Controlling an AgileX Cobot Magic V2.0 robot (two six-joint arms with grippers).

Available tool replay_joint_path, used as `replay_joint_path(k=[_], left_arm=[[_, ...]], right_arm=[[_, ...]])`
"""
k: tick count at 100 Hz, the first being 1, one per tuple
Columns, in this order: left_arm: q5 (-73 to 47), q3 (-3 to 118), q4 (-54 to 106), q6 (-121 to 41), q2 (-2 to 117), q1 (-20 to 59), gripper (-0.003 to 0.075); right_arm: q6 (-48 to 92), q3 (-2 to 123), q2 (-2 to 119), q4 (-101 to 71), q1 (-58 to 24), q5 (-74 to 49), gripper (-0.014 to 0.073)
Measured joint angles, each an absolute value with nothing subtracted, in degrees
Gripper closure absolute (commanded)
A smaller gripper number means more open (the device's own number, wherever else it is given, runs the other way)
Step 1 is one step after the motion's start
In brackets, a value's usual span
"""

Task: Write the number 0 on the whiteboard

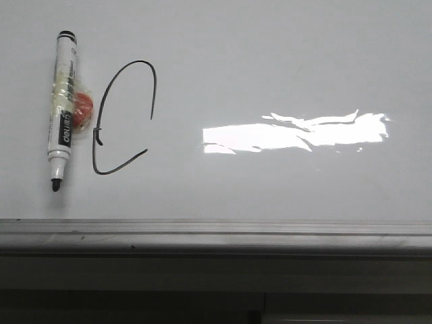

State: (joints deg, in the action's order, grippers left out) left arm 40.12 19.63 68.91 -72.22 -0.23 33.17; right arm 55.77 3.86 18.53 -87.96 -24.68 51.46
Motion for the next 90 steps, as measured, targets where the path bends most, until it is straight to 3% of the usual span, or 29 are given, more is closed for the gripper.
replay_joint_path(k=[31,50,60,90], left_arm=[[40.1,19.6,70.2,-72.2,-0.2,33.2,0.0740],[42.1,19.5,97.7,-72.2,-0.2,33.2,0.0740],[44.7,18.2,104.9,-72.6,-0.2,33.2,0.0740],[52.2,16.2,106.7,-95.7,-0.2,31.5,0.0740]], right_arm=[[55.8,3.9,18.5,-88.0,-24.7,51.2,0.0643],[55.7,3.9,18.5,-88.0,-24.7,51.2,0.0643],[55.7,3.9,18.5,-88.0,-24.7,51.2,0.0643],[55.7,3.9,18.5,-88.0,-24.7,51.1,0.0643]])
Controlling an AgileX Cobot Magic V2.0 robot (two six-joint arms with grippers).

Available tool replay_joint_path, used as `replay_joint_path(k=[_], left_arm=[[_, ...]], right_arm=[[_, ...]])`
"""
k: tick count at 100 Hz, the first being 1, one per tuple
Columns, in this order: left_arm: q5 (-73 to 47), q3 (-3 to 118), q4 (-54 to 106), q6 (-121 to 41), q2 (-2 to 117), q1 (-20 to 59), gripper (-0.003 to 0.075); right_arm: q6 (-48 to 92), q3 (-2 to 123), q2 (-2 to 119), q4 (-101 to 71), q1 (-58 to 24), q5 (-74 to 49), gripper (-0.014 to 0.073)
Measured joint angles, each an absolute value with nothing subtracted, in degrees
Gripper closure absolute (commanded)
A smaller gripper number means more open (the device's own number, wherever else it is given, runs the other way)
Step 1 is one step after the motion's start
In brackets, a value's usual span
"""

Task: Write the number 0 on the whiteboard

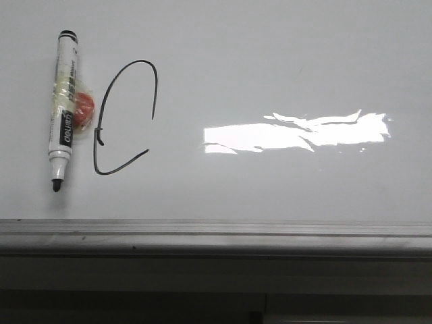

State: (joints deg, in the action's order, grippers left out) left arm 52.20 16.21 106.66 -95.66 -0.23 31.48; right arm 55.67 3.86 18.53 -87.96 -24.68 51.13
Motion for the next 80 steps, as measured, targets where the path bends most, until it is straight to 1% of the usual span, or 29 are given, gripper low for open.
replay_joint_path(k=[6,12,18,25,32,37,39,42,44,49,52,57,62,70,80], left_arm=[[52.2,15.9,106.5,-100.3,-0.2,30.1,0.0740],[51.7,15.4,104.4,-100.2,0.0,28.4,0.0740],[48.9,14.9,99.3,-94.3,0.7,26.6,0.0740],[42.2,14.4,86.0,-82.2,2.2,24.7,0.0740],[32.1,14.3,62.0,-65.6,3.6,22.9,0.0740],[23.8,14.7,36.3,-51.1,4.4,21.9,0.0740],[19.9,15.0,29.7,-44.4,4.5,21.6,0.0740],[14.2,15.5,14.6,-35.5,4.7,21.4,0.0740],[9.9,15.6,7.2,-28.9,4.8,21.3,0.0740],[-1.0,15.7,-4.2,-15.6,5.0,21.2,0.0740],[-9.1,15.4,-7.8,-10.0,5.1,21.2,0.0740],[-18.5,14.6,-10.9,-3.1,5.1,21.1,0.0740],[-23.7,13.1,-12.6,0.0,5.1,20.6,0.0740],[-22.6,9.8,-14.0,2.2,4.5,19.0,0.0740],[-14.8,6.1,-13.1,3.1,2.5,15.2,0.0740]], right_arm=[[55.7,3.9,18.5,-88.0,-24.7,51.1,0.0643],[55.7,3.9,18.5,-88.0,-24.7,51.1,0.0643],[55.7,3.9,18.5,-88.0,-24.7,51.1,0.0643],[55.7,3.9,18.5,-88.0,-24.7,51.1,0.0643],[55.7,3.9,18.5,-88.0,-24.7,51.1,0.0643],[55.7,3.9,18.5,-88.0,-24.7,51.1,0.0643],[55.7,3.9,18.5,-88.0,-24.7,51.1,0.0643],[55.7,3.9,18.5,-88.0,-24.7,51.1,0.0643],[55.7,3.9,18.5,-88.0,-24.7,51.1,0.0643],[55.7,3.9,18.5,-88.0,-24.7,51.1,0.0643],[55.7,3.9,18.5,-88.1,-24.7,51.1,0.0643],[55.7,3.9,18.5,-88.1,-24.7,51.1,0.0643],[55.7,3.9,18.5,-88.1,-24.7,51.1,0.0643],[55.7,3.9,18.5,-88.1,-24.7,51.1,0.0643],[55.7,3.9,18.5,-88.1,-24.7,51.1,0.0643]])
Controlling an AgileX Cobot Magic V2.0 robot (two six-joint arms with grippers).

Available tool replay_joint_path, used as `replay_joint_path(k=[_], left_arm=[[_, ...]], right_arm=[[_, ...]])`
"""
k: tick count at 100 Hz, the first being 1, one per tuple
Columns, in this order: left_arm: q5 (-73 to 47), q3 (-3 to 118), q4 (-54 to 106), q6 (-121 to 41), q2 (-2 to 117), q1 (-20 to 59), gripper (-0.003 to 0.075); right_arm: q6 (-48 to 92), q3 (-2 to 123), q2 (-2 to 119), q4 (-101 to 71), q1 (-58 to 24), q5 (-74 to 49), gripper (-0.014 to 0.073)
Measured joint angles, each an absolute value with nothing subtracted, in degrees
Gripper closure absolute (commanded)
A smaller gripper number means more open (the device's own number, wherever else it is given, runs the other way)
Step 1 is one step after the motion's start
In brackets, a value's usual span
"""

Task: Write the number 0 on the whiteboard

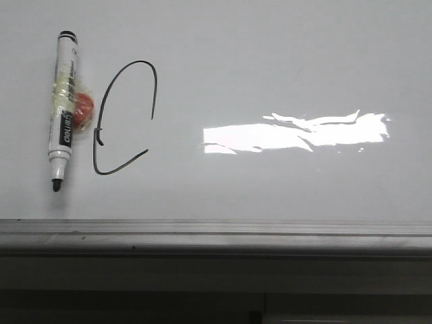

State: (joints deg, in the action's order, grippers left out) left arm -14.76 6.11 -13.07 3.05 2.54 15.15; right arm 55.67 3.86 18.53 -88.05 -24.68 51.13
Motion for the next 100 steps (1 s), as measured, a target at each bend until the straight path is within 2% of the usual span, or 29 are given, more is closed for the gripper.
replay_joint_path(k=[19,34,61,100], left_arm=[[-3.3,-0.2,-5.3,3.5,0.3,4.7,0.0740],[-3.0,-0.2,-3.5,3.0,-0.2,-0.3,0.0740],[-18.2,-0.2,-3.0,0.8,-0.2,-1.1,0.0740],[-18.7,-0.2,-1.3,0.8,-0.2,-1.1,0.0740]], right_arm=[[55.7,3.9,18.5,-88.1,-24.7,51.1,0.0643],[55.7,3.9,18.5,-88.1,-24.7,51.1,0.0643],[55.7,3.9,18.5,-88.1,-24.7,51.1,0.0643],[55.7,3.9,18.5,-88.1,-24.7,51.1,0.0643]])
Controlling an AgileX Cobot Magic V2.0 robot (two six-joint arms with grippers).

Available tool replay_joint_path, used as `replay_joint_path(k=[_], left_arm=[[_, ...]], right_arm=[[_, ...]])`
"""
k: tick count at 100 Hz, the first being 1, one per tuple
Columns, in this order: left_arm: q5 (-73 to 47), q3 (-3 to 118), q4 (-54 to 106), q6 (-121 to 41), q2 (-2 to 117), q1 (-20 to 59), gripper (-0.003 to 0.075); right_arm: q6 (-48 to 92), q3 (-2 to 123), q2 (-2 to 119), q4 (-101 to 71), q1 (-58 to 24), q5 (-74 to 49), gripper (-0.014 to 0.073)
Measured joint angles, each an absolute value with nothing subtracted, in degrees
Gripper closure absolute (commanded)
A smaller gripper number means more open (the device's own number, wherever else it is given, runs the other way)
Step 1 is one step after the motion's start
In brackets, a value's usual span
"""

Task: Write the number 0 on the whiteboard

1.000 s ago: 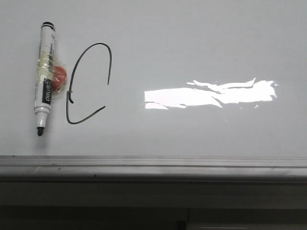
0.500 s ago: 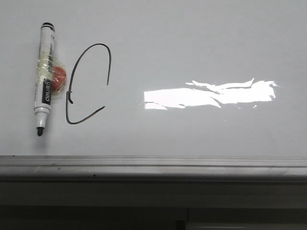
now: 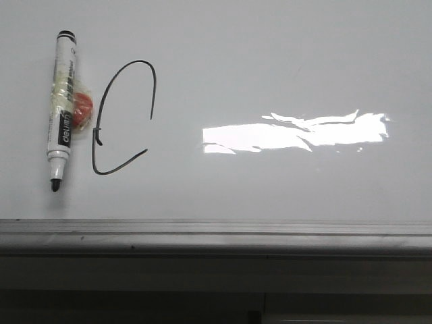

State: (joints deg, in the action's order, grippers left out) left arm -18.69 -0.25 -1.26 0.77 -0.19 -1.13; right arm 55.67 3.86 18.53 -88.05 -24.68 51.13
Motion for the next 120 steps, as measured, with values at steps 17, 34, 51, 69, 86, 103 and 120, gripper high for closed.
replay_joint_path(k=[17,34,51,69,86,103,120], left_arm=[[-18.7,-0.2,-1.1,0.7,-0.2,-1.1,0.0740],[-18.7,-0.2,-1.1,0.7,-0.2,-1.1,0.0740],[-18.7,-0.2,-1.1,0.7,-0.2,-1.1,0.0740],[-18.7,-0.2,-1.1,0.7,-0.2,-1.1,0.0740],[-18.7,-0.2,-1.1,0.7,-0.2,-1.1,0.0740],[-18.7,-0.2,-1.1,0.7,-0.2,-1.1,0.0740],[-18.7,-0.2,-1.1,0.7,-0.2,-1.1,0.0740]], right_arm=[[55.7,3.9,18.5,-88.1,-24.7,51.1,0.0643],[55.7,3.9,18.5,-88.1,-24.7,51.1,0.0643],[55.7,3.9,18.5,-88.1,-24.7,51.1,0.0643],[55.7,3.9,18.5,-88.1,-24.7,51.1,0.0643],[55.7,3.9,18.5,-88.1,-24.7,51.9,0.0643],[55.7,3.9,18.2,-88.1,-24.7,54.6,0.0643],[52.3,2.2,12.8,-69.4,-24.7,50.4,0.0643]])
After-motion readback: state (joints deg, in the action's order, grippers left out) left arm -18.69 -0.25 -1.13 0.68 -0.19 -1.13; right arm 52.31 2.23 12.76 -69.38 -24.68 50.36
